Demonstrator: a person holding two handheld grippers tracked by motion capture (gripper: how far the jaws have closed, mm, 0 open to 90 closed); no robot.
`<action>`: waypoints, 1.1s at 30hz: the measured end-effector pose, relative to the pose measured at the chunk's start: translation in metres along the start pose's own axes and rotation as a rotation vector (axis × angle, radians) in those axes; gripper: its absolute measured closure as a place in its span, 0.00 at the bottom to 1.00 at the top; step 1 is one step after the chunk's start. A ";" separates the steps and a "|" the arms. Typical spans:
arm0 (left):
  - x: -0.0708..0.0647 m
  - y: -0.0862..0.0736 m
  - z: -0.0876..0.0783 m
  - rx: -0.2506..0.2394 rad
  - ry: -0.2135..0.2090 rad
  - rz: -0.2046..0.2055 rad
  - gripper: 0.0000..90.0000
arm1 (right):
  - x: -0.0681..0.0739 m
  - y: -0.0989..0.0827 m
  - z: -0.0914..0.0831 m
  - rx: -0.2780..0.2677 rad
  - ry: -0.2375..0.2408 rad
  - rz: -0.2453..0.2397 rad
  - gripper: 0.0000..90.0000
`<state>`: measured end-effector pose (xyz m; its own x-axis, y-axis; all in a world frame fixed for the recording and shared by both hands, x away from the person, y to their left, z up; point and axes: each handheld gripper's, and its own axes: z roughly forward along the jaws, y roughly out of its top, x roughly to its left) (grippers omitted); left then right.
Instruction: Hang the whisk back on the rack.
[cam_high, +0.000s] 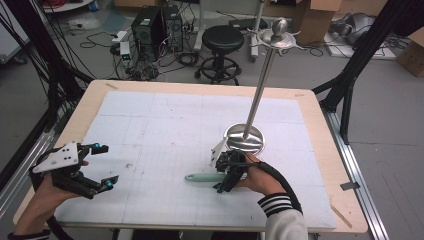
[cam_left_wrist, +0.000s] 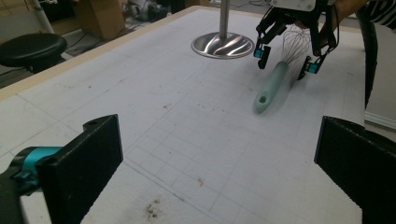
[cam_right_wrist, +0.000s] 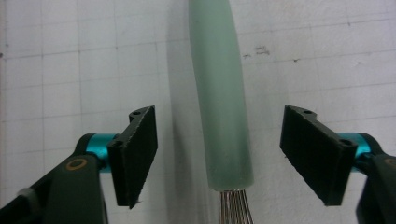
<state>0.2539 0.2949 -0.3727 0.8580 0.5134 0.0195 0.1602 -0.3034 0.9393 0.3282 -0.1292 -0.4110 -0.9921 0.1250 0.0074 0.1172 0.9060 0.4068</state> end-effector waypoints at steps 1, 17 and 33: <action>0.000 0.000 0.000 0.002 -0.001 0.001 0.02 | -0.001 0.000 0.001 0.006 0.006 0.000 0.35; 0.000 0.000 0.001 0.003 -0.003 -0.001 0.02 | -0.002 0.002 0.005 0.052 0.020 -0.018 0.64; 0.001 -0.002 0.001 0.007 -0.002 -0.004 0.02 | 0.003 0.003 -0.003 0.047 0.004 -0.091 0.77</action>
<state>0.2555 0.2950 -0.3749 0.8584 0.5128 0.0150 0.1671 -0.3072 0.9369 0.3254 -0.1272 -0.4072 -0.9989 0.0401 -0.0241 0.0286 0.9315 0.3627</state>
